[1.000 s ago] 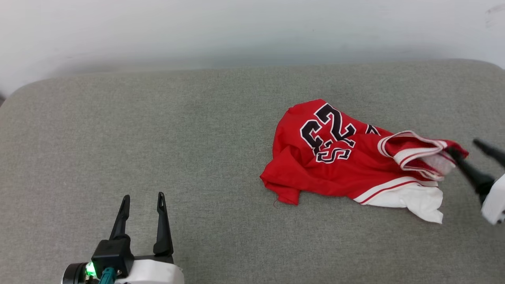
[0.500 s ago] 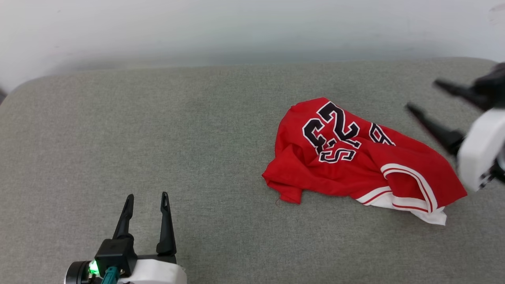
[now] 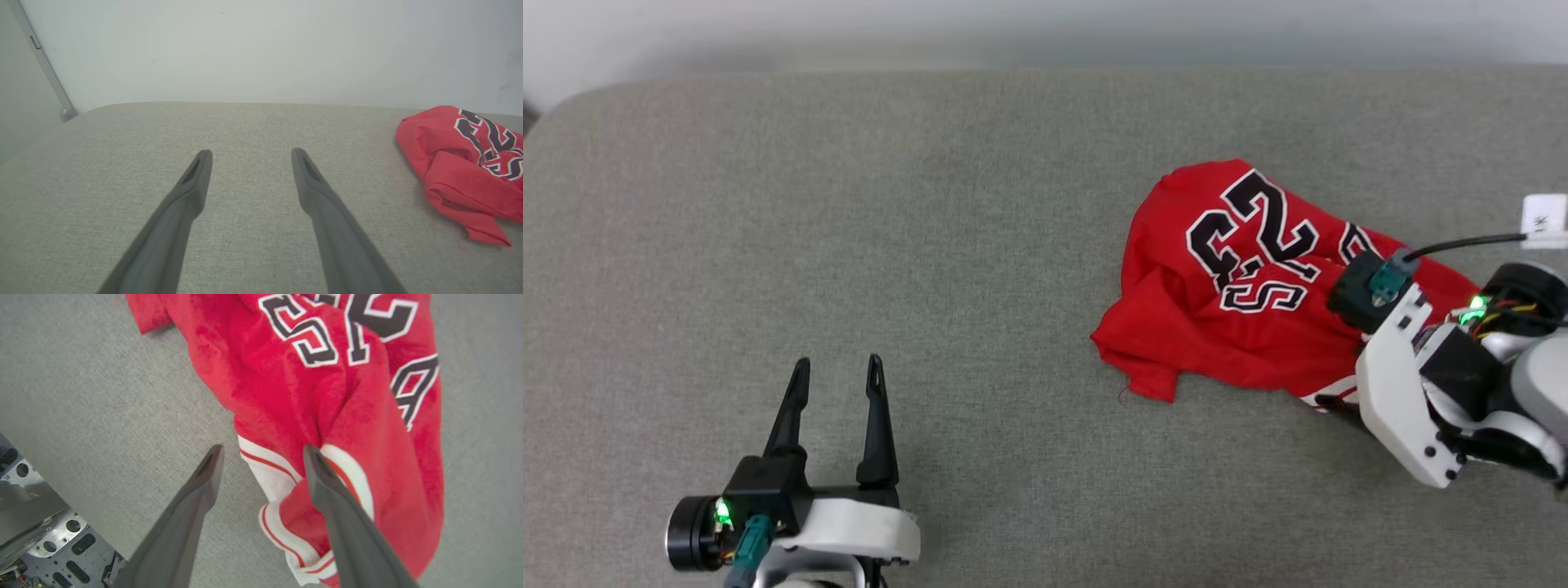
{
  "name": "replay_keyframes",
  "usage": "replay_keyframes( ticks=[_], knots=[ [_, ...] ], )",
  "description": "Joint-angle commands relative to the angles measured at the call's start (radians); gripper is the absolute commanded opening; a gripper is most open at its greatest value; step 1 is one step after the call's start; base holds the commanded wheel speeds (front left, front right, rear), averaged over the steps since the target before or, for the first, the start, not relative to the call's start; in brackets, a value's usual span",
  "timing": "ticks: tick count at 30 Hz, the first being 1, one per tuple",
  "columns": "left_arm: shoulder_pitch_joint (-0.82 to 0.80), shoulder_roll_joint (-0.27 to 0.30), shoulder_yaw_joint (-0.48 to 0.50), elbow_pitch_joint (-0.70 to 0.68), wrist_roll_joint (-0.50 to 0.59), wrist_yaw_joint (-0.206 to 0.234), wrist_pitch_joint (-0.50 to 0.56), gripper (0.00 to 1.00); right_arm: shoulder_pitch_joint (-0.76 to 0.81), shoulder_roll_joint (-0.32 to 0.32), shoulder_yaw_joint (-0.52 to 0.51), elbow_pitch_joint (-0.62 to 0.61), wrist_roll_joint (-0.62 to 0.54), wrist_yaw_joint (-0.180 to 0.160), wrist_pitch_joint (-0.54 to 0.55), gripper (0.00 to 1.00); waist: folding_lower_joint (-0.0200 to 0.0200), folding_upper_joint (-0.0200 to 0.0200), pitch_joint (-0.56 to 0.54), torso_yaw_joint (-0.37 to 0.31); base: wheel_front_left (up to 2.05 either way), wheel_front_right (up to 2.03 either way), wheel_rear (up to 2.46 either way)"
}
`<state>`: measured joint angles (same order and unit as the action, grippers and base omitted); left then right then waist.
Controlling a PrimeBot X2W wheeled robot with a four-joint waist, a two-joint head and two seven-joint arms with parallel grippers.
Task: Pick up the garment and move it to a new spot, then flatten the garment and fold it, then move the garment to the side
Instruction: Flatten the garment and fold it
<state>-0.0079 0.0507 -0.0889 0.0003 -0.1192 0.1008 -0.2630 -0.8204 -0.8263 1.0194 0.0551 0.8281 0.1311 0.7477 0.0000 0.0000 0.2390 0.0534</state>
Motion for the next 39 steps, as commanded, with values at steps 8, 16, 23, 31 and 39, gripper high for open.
replay_keyframes(
  ticks=[8, 16, 23, 31, 39],
  knots=[
    [-0.052, 0.000, -0.007, 0.007, -0.007, 0.002, -0.003, 1.00, -0.008, 0.022, 0.146, 0.233, -0.018, -0.003, -0.023, 1.00, 0.0000, 0.0000, 0.070, 0.028, 0.00, 0.00, 0.00],
    [-0.042, -0.001, 0.014, 0.015, 0.000, -0.003, -0.003, 1.00, -0.051, 0.067, 0.188, 0.276, 0.057, -0.001, -0.153, 0.00, 0.0000, 0.0000, 0.043, 0.007, 0.00, 0.00, 0.00],
    [-0.018, 0.000, 0.017, 0.011, -0.010, 0.000, -0.003, 1.00, -0.117, 0.040, 0.138, 0.149, 0.154, -0.001, -0.269, 0.00, 0.0000, 0.0000, -0.011, 0.010, 0.00, 0.00, 0.00],
    [0.002, -0.001, 0.017, 0.004, -0.026, 0.004, -0.003, 1.00, -0.189, 0.127, 0.107, 0.000, 0.221, -0.001, -0.306, 0.00, 0.0000, 0.0000, -0.014, 0.041, 0.00, 0.00, 0.00],
    [-0.032, -0.001, 0.005, 0.001, -0.036, 0.005, -0.003, 1.00, -0.250, 0.386, 0.202, 0.079, 0.219, 0.000, -0.305, 0.00, 0.0000, 0.0000, 0.051, 0.074, 0.00, 0.00, 0.00]
  ],
)
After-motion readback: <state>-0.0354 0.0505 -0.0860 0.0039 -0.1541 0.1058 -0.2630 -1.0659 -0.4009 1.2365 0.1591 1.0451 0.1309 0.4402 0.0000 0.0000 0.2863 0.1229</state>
